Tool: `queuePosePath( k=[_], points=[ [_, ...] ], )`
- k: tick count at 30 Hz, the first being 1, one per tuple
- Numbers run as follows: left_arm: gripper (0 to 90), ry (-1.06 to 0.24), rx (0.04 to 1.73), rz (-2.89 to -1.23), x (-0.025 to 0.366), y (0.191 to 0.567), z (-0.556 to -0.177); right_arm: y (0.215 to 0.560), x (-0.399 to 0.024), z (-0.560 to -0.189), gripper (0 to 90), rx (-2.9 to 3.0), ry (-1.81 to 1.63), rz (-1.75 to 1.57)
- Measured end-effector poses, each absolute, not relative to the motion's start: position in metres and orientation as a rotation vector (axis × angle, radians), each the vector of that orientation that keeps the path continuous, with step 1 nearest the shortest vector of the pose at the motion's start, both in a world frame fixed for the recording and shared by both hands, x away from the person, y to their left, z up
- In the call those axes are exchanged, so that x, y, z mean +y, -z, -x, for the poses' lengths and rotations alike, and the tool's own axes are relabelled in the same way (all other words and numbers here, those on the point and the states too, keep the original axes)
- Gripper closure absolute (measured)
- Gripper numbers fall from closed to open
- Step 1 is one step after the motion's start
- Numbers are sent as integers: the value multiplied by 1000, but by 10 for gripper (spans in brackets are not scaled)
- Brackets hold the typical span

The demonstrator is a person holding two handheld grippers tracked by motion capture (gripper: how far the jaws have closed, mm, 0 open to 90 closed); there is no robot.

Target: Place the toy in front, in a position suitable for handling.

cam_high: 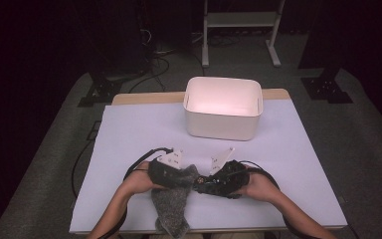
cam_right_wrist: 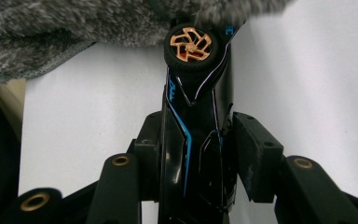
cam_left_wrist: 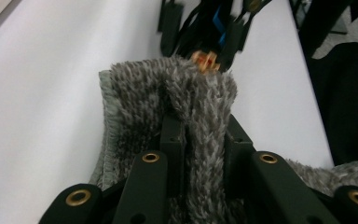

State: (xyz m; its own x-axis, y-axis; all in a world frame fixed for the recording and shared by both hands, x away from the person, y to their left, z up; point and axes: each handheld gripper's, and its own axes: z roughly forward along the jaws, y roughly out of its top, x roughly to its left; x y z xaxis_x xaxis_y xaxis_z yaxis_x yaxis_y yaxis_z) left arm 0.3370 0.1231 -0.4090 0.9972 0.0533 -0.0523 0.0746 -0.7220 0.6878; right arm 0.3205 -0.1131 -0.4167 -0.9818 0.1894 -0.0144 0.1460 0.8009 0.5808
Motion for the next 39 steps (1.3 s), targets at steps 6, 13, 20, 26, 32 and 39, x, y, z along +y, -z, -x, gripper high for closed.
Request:
queuePosePath(
  k=[6, 13, 20, 26, 32, 39],
  points=[
    [757, 31, 60, -2364, 121, 402, -334, 414, -116, -320, 559, 2887, -989, -291],
    [778, -46, 41, -2347, 135, 368, -332, 402, -113, -322, 559, 2804, -1162, -290],
    [785, -81, -14, -2382, 129, 336, -329, 396, -101, -323, 559, 2755, -1282, -276],
    [779, -42, -15, -2383, 122, 343, -334, 403, -117, -316, 558, 2767, -1270, -299],
    [776, 0, 7, -2392, 115, 357, -337, 403, -131, -311, 558, 2753, -1251, -304],
    [778, -26, -36, -2377, 110, 338, -334, 402, -129, -309, 558, 2706, -1307, -324]
  ],
)
